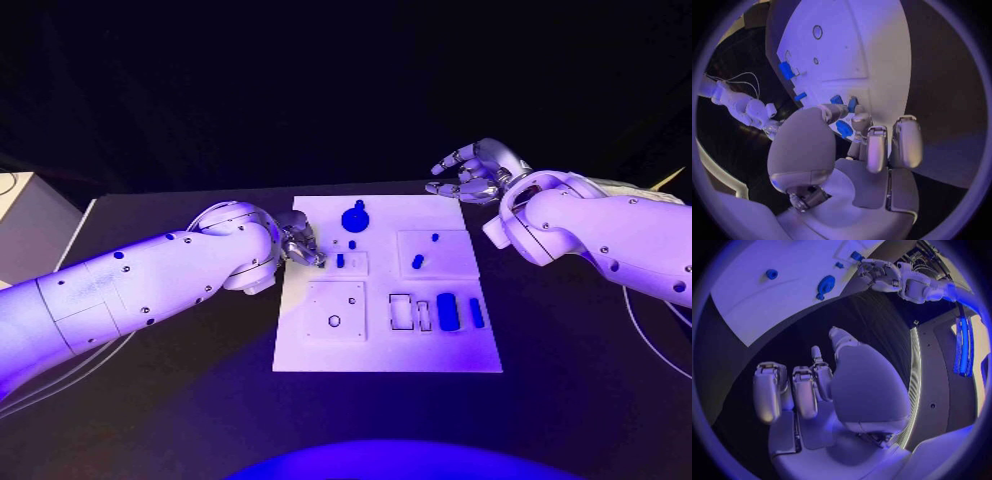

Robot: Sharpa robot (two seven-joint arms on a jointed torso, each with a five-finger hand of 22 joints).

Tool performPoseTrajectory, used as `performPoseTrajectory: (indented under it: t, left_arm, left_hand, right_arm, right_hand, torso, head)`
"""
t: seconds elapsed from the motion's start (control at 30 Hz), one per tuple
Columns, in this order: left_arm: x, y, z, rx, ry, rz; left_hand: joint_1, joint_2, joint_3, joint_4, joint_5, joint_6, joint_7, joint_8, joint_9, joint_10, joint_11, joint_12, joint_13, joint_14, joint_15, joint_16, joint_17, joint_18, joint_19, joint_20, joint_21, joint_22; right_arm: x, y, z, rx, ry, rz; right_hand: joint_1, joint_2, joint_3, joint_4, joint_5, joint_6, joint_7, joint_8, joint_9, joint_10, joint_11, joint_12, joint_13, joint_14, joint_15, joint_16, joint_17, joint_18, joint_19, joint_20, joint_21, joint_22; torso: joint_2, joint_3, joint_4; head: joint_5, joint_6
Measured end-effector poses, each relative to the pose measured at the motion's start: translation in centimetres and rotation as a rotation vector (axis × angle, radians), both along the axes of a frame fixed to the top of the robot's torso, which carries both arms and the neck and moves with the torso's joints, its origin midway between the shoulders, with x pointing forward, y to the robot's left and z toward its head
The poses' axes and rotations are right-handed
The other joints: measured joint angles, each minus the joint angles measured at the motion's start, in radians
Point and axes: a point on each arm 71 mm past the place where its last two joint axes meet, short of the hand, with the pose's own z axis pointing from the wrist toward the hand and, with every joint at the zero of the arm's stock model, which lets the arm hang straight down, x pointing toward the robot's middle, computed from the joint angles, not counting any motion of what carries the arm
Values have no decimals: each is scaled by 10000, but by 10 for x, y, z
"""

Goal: Assemble the parts on the task board

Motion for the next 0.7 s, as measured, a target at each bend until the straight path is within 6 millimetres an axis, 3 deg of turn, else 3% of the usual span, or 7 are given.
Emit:
performPoseTrajectory:
  t: [0.7]
  left_arm:
    - [0, 0, -1, 56, 77, -56]
  left_hand:
    - [-1, -1, 12, 12, -12, 32, -29, -37, -17, 37, -37, 0, -26, 0, 0, 0, 0, 1, 16, -16, 0, 13]
  right_arm:
    - [0, -1, 0, -4, 9, -8]
  right_hand:
    - [0, 0, 0, 0, 0, 0, 0, 0, 0, 0, 0, 0, 8, 0, 0, 0, 0, 0, 0, 0, -41, -2]
  torso:
    - [0, -2, -2]
  head:
    - [-11, -26]
